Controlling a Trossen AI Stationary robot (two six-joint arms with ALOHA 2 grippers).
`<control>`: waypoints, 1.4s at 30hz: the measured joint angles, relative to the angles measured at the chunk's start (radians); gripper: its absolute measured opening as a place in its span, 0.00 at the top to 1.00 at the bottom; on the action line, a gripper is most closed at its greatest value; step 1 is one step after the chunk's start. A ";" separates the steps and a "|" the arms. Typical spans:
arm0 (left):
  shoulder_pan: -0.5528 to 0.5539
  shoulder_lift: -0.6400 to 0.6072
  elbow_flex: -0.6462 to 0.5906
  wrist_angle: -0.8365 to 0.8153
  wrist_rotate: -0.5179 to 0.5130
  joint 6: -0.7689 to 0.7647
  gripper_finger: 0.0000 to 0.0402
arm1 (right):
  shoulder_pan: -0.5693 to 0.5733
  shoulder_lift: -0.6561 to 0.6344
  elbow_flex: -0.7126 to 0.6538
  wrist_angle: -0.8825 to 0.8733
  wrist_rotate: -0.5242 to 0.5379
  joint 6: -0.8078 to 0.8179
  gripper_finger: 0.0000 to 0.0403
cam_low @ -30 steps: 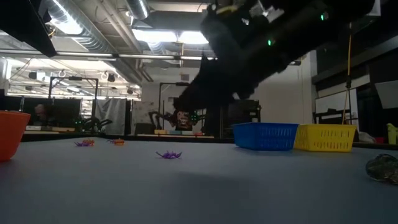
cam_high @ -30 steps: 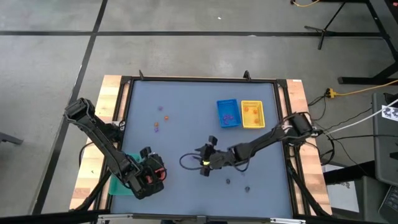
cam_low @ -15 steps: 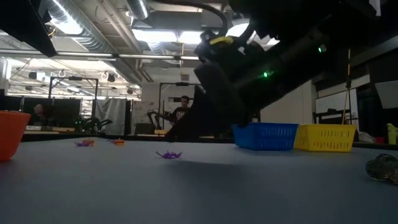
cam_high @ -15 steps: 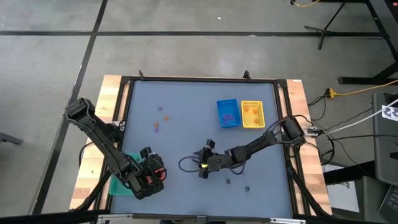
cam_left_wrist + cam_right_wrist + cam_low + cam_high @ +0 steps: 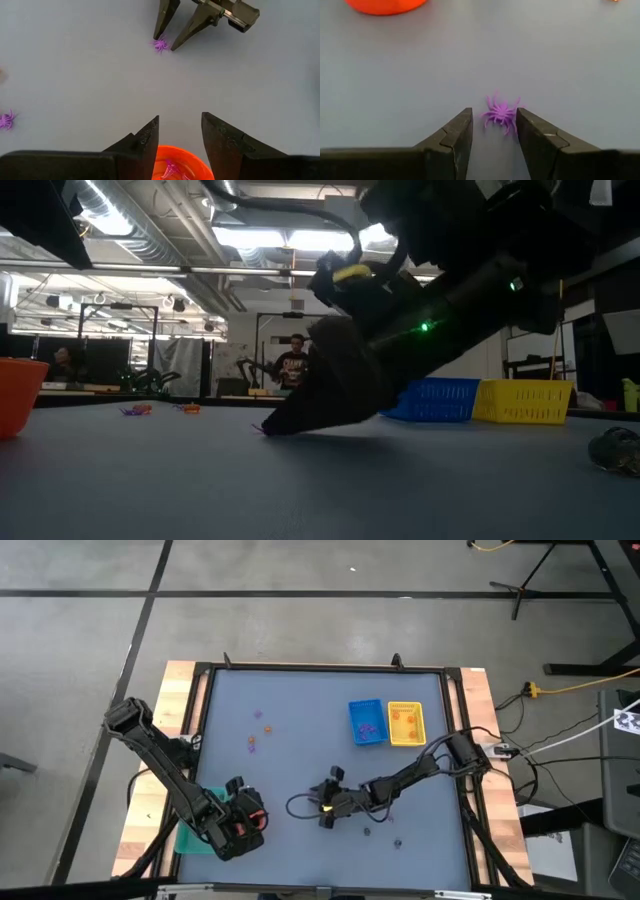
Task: Sort Halloween decoration
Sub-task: Put the violet spider toy into the blue box
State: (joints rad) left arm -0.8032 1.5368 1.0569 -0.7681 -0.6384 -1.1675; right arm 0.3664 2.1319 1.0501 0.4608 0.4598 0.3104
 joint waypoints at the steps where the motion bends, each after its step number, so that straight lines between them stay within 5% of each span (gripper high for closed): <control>1: 0.000 0.000 0.000 0.000 0.000 0.000 0.67 | 0.000 0.003 0.006 -0.003 -0.003 0.000 0.62; 42: 0.000 0.000 -0.001 0.022 0.000 -0.001 0.67 | -0.007 0.047 0.190 -0.073 -0.029 -0.075 0.62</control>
State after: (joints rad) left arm -0.8036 1.5368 1.0557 -0.7460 -0.6384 -1.1683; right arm 0.3590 2.1792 1.2404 0.3878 0.4305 0.2352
